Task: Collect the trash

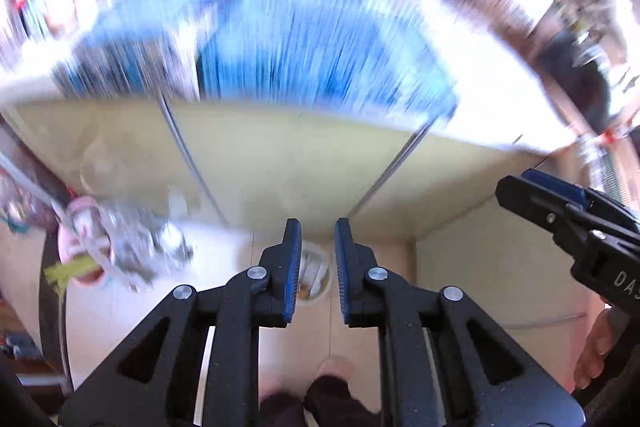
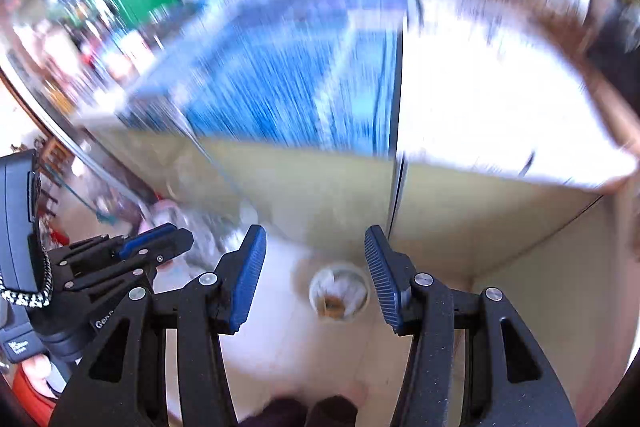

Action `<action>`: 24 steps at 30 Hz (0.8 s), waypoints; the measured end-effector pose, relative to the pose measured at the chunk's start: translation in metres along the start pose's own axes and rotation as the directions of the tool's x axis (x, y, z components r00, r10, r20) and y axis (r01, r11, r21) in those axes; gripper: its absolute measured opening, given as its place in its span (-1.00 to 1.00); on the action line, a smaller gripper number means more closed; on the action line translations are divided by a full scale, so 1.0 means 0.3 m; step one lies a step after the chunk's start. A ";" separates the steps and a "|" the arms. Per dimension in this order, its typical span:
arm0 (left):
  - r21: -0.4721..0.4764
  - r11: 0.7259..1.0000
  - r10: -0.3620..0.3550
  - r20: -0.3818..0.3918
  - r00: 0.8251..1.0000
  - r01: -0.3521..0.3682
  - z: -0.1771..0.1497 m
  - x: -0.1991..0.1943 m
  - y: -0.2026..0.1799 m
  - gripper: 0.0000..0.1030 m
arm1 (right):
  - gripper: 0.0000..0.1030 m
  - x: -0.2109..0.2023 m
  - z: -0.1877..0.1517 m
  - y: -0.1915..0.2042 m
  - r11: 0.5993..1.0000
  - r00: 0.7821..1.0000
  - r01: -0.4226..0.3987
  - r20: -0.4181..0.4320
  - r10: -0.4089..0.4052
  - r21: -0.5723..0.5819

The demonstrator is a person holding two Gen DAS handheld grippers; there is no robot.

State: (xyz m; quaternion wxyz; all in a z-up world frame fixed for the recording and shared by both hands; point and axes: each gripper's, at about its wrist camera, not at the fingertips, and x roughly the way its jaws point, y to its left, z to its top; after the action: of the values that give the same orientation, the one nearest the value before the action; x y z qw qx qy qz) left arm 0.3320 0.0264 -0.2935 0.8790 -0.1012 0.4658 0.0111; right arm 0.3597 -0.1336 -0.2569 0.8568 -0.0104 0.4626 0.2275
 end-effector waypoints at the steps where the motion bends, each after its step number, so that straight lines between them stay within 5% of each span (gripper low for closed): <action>1: 0.012 1.000 0.000 0.042 0.999 -0.001 0.021 -0.087 -0.013 -0.67 | -0.07 -0.066 0.014 0.019 1.000 0.999 0.003 0.038 -0.003 -0.003; 6: 0.067 0.998 -0.031 0.226 0.974 0.016 0.060 -0.459 -0.041 -0.51 | -0.07 -0.417 0.035 0.133 1.000 0.969 -0.005 0.247 0.005 0.001; 13: 0.166 0.986 -0.064 0.422 0.905 -0.008 -0.021 -0.882 -0.078 -0.27 | -0.07 -0.776 -0.049 0.325 0.997 0.890 0.074 0.448 -0.077 0.024; 18: 0.163 0.984 -0.016 0.507 0.862 -0.077 -0.137 -1.079 -0.076 0.57 | 0.21 -0.887 -0.137 0.409 0.994 0.862 0.107 0.495 -0.107 0.029; 21: 0.138 0.988 -0.017 0.536 0.844 -0.069 -0.191 -1.169 -0.056 0.88 | 0.44 -0.931 -0.175 0.428 0.990 0.850 0.132 0.509 -0.135 0.042; 24: 0.118 0.992 -0.024 0.553 0.833 -0.050 -0.230 -1.218 -0.033 0.96 | 0.69 -0.970 -0.205 0.453 0.985 0.834 0.166 0.526 -0.169 0.052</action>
State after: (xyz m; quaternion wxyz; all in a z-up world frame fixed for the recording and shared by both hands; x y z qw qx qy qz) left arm 0.0698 0.0311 -0.0295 0.9806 -0.0344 0.1922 0.0162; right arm 0.1205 -0.1366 -0.0339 0.9675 0.0140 0.2069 0.1448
